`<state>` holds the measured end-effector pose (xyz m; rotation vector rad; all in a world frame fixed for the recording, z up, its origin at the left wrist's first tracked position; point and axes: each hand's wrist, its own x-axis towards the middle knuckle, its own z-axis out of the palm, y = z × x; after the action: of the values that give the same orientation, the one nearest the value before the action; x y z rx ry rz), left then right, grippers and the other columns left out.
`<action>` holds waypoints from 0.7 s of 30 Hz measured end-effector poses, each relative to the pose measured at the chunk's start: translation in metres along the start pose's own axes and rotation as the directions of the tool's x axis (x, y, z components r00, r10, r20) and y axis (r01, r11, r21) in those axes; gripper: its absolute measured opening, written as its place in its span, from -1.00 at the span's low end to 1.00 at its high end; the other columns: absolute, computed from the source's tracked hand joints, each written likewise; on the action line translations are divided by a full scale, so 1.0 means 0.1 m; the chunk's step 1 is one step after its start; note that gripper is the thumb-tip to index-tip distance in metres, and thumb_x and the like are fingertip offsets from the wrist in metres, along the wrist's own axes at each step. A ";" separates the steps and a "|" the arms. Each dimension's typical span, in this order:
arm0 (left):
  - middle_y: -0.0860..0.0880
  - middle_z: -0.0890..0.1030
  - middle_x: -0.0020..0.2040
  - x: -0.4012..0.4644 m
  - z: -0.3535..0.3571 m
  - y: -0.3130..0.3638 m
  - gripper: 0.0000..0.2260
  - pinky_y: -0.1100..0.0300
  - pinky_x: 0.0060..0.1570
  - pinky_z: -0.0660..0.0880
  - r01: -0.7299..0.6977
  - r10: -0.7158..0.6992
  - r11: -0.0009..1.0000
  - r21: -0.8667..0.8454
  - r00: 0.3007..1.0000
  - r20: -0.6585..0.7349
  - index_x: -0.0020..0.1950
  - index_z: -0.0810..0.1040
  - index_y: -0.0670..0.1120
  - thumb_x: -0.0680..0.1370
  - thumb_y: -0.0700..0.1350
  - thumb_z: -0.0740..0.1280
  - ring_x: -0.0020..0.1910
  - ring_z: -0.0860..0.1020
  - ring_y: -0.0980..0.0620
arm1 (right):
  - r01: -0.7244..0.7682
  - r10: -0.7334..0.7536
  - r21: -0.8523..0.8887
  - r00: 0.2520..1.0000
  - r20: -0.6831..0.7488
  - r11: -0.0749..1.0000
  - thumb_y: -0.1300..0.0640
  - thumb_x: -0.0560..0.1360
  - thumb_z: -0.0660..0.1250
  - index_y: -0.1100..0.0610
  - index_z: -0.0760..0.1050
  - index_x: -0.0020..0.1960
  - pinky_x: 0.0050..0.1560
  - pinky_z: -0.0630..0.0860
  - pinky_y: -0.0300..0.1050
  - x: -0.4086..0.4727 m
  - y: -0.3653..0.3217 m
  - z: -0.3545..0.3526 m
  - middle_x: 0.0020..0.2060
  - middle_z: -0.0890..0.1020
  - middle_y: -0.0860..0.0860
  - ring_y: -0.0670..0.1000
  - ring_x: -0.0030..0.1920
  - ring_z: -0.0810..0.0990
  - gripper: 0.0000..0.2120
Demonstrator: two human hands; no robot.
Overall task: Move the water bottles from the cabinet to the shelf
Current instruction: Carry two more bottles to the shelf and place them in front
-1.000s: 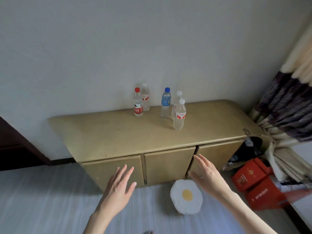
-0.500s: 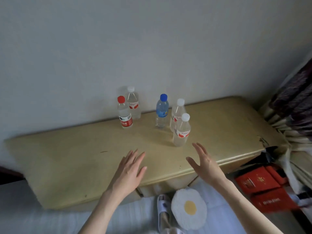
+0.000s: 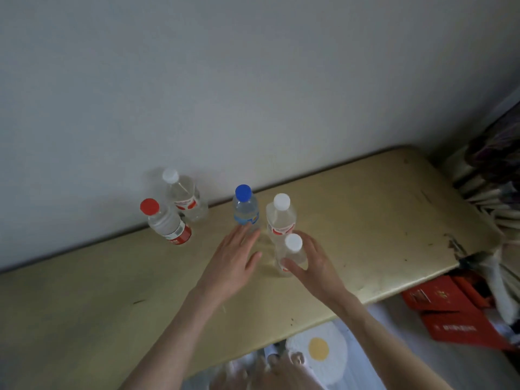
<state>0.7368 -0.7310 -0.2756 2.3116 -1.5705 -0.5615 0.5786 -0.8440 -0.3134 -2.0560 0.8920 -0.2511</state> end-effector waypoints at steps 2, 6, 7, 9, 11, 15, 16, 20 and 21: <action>-0.10 0.28 0.46 0.16 -0.05 0.06 -0.50 0.03 0.46 0.13 -0.023 0.022 0.998 -0.053 0.999 -0.029 0.44 0.24 -0.12 0.55 0.08 0.02 0.46 0.21 -0.05 | -0.010 0.010 0.050 1.000 0.000 0.999 -0.01 0.40 0.41 0.13 0.33 0.33 0.11 0.22 -0.43 0.02 0.05 0.01 0.21 0.46 -0.07 -0.02 0.21 0.43 -0.43; -0.05 0.30 0.45 0.43 -0.09 0.16 -0.56 0.11 0.27 0.34 0.018 -0.028 0.988 -0.155 0.997 -0.067 0.46 0.19 -0.08 0.59 -0.07 0.16 0.35 0.38 -0.04 | -0.037 0.045 0.111 0.996 -0.074 0.993 -0.17 0.33 0.38 0.10 0.39 0.26 0.03 0.30 -0.42 0.03 0.15 -0.03 0.10 0.45 -0.13 -0.05 0.08 0.49 -0.40; -0.06 0.33 0.43 0.49 -0.09 0.19 -0.56 0.10 0.17 0.41 0.019 -0.032 0.987 -0.161 0.997 -0.074 0.45 0.18 -0.08 0.59 -0.07 0.17 0.27 0.45 -0.07 | -0.056 0.069 0.133 0.993 -0.099 0.990 -0.22 0.31 0.34 0.08 0.40 0.25 0.03 0.32 -0.39 0.03 0.18 -0.06 0.09 0.47 -0.12 -0.07 0.06 0.50 -0.38; -0.06 0.36 0.40 0.60 -0.06 0.23 -0.54 0.18 0.03 0.40 0.025 -0.037 0.983 -0.180 0.997 -0.066 0.46 0.15 -0.07 0.59 -0.06 0.17 0.17 0.50 -0.07 | -0.090 0.112 0.148 0.983 -0.146 0.985 -0.22 0.29 0.36 0.06 0.41 0.25 0.03 0.38 -0.30 0.03 0.25 -0.13 0.10 0.50 -0.08 -0.06 0.06 0.51 -0.38; -0.04 0.36 0.39 0.70 0.00 0.28 -0.54 0.32 0.06 0.29 0.048 -0.065 0.962 -0.270 0.996 -0.055 0.45 0.14 -0.07 0.58 -0.08 0.19 0.24 0.44 -0.01 | -0.108 0.134 0.142 0.973 -0.189 0.984 -0.12 0.31 0.45 0.04 0.42 0.25 0.02 0.41 -0.22 0.02 0.32 -0.20 0.10 0.52 -0.05 -0.02 0.07 0.52 -0.43; -0.02 0.46 0.15 0.89 0.15 0.34 -0.61 0.35 0.07 0.26 0.098 -0.164 0.864 -0.495 0.982 -0.092 0.33 0.26 -0.12 0.54 -0.12 0.27 0.17 0.44 0.02 | -0.162 0.193 0.130 0.938 -0.289 0.978 0.02 0.31 0.51 0.04 0.43 0.22 -0.01 0.38 -0.20 0.00 0.39 -0.31 0.06 0.47 -0.09 -0.03 0.04 0.49 -0.47; 0.00 0.45 0.11 0.93 0.20 0.35 -0.63 0.34 0.06 0.28 0.105 -0.185 0.846 -0.523 0.977 -0.103 0.31 0.27 -0.13 0.54 -0.12 0.27 0.14 0.45 0.01 | -0.186 0.223 0.149 0.928 -0.299 0.971 0.03 0.31 0.51 0.04 0.42 0.23 -0.01 0.39 -0.20 -0.01 0.40 -0.32 0.07 0.45 -0.10 -0.03 0.05 0.49 -0.46; -0.09 0.51 0.09 1.04 0.31 0.38 -0.67 0.25 0.05 0.30 0.103 -0.217 0.838 -0.536 0.964 -0.154 0.27 0.31 -0.15 0.55 -0.10 0.25 0.06 0.46 -0.01 | -0.170 0.201 0.154 0.955 -0.217 0.973 0.01 0.31 0.51 0.01 0.31 0.33 0.17 0.33 -0.24 -0.09 0.43 -0.27 0.22 0.38 -0.14 -0.10 0.22 0.40 -0.34; -0.08 0.51 0.09 1.05 0.31 0.38 -0.68 0.26 0.05 0.30 0.109 -0.225 0.830 -0.548 0.963 -0.150 0.27 0.32 -0.14 0.55 -0.09 0.25 0.06 0.46 0.00 | -0.163 0.190 0.152 0.965 -0.181 0.975 0.00 0.31 0.51 0.00 0.25 0.37 0.24 0.29 -0.24 -0.12 0.45 -0.24 0.27 0.34 -0.16 -0.13 0.27 0.34 -0.28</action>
<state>0.7259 -0.8432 -0.3027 1.9992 -0.9565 -0.6716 0.5359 -0.8680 -0.3320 -1.8353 1.1404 -0.4098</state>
